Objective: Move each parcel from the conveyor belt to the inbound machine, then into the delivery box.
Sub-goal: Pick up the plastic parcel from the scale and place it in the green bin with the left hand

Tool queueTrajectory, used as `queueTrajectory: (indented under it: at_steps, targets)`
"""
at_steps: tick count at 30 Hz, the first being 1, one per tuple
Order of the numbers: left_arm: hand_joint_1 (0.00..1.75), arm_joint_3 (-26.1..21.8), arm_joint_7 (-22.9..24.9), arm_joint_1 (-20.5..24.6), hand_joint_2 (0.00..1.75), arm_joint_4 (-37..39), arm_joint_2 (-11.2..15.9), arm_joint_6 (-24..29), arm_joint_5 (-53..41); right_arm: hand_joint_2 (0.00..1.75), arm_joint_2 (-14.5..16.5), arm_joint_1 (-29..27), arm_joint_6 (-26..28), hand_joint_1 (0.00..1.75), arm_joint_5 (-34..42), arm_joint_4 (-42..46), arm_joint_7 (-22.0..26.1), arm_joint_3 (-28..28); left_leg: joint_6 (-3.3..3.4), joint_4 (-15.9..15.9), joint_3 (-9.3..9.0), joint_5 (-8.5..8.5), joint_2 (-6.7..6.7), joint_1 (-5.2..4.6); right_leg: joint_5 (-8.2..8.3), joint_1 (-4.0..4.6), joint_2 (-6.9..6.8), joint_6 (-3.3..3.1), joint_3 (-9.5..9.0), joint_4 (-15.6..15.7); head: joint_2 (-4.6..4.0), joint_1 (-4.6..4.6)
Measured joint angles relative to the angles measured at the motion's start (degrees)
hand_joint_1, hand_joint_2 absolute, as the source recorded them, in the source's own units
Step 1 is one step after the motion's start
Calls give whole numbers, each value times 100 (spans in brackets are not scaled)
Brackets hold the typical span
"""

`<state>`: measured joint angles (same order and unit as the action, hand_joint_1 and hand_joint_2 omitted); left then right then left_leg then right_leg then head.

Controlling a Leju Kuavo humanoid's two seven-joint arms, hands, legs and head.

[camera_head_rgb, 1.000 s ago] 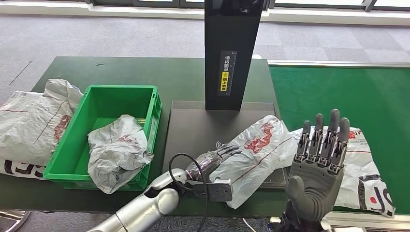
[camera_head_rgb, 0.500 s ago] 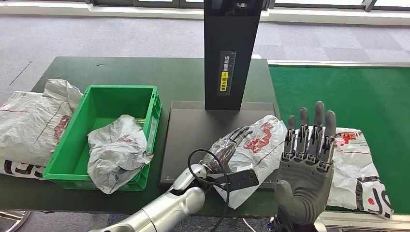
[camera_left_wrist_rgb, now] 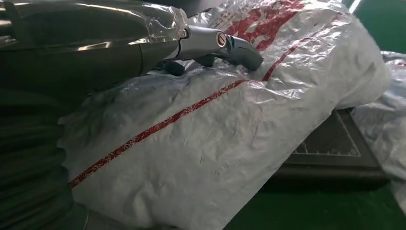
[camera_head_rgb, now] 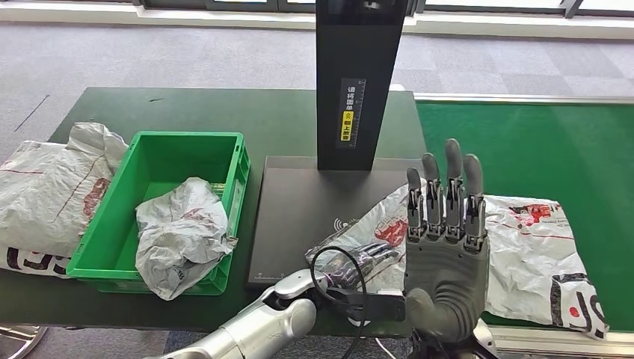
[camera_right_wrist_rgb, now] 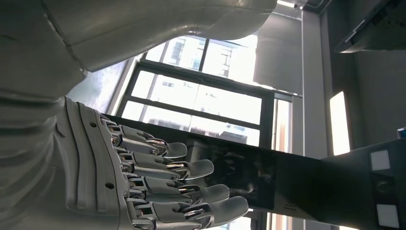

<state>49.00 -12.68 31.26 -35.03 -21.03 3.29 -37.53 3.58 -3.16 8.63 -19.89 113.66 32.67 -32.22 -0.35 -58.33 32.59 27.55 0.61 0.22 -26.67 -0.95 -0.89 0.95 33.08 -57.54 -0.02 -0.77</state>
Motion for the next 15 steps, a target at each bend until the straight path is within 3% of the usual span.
queueTrajectory:
  at_steps: [12,13,15]
  targets:
    - [0,13,13,37,175,218,-27,-294,33,175,63,19,-105,0,-10,-63,39,1,0,0,-1,0,0,0,0,0,-1,0,-2,0,0,1]
    - [28,22,17,50,175,233,-28,-337,50,175,72,19,-124,0,-19,-66,42,1,0,0,-1,0,0,0,0,0,-1,0,-3,0,0,0]
    - [115,43,20,77,175,261,-28,-392,70,175,84,19,-148,0,-35,-68,44,0,0,0,-3,0,0,0,0,0,-1,0,-4,0,0,-1]
